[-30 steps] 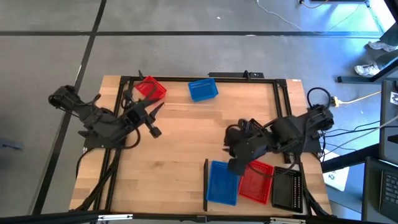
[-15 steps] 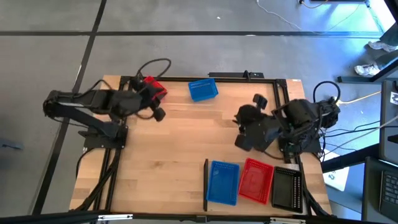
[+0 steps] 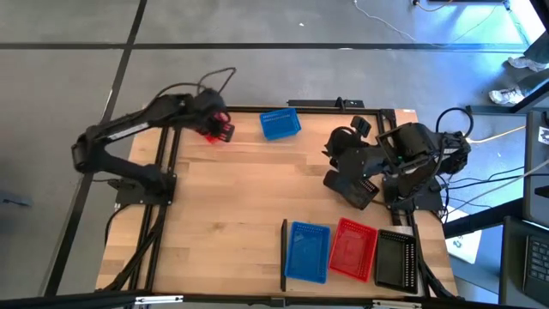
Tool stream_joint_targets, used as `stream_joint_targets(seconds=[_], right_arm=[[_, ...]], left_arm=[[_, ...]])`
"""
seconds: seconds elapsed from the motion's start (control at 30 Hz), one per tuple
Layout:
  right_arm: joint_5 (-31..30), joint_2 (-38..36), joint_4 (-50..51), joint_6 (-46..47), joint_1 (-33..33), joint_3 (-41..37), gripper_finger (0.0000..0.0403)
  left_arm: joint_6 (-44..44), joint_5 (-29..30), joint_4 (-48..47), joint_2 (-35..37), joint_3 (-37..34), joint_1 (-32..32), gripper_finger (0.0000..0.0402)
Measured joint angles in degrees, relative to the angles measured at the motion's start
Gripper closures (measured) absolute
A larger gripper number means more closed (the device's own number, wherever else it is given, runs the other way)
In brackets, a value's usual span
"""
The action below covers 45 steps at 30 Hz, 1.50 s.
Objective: Stack baskets on shelf by color
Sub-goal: Stack the red bin on top of the red bins on the shelf
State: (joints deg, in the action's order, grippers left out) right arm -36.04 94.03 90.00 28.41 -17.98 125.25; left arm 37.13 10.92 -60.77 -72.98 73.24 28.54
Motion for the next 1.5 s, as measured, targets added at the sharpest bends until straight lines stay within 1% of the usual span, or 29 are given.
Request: stream_joint_targets(seconds=[0.1, 0.23, 0.3, 0.5, 0.67, 0.87, 1.1, 1.27, 1.5], right_arm=[[-1.3, -0.6, 0.0, 2.9, 0.5, 0.0, 0.0326], [-6.3, -1.0, 0.0, 4.3, 0.7, 0.0, 0.0326], [-7.7, -1.0, 0.0, 4.2, 0.7, 0.0, 0.0326], [-7.7, -1.0, 0.0, 4.0, 1.2, 0.0, 0.0326], [-7.6, -1.0, 0.0, 3.2, 1.2, 0.0, 0.0326], [-7.0, -1.0, 0.0, 2.7, 1.2, 0.0, 0.0326], [-7.0, -1.0, 0.0, 2.6, 1.3, 0.0, 0.0326], [-6.9, -1.0, 0.0, 2.6, 1.3, 0.0, 0.0326], [-6.8, -1.0, 0.0, 2.6, 1.3, 0.0, 0.0326]], left_arm=[[-3.0, -2.4, 0.0, -4.1, 0.0, 3.7, 0.0328], [-5.9, -3.3, 0.0, -10.8, -0.1, 6.7, 0.0328], [-7.6, -3.7, 0.5, -13.7, 0.0, 7.6, 0.0328], [-12.6, -4.1, 0.5, -22.6, 0.0, 9.4, 0.0328], [-16.5, -2.6, 2.3, -27.7, 0.0, 10.1, 0.0328], [-18.4, -1.4, 3.1, -29.1, 0.0, 10.1, 0.0328], [-21.3, 6.1, 2.9, -27.5, 0.0, 9.9, 0.0328], [-21.3, 4.4, 2.9, -28.3, 0.0, 10.4, 0.0328], [-21.4, 4.8, 3.9, -29.4, 0.0, 10.3, 0.0328]])
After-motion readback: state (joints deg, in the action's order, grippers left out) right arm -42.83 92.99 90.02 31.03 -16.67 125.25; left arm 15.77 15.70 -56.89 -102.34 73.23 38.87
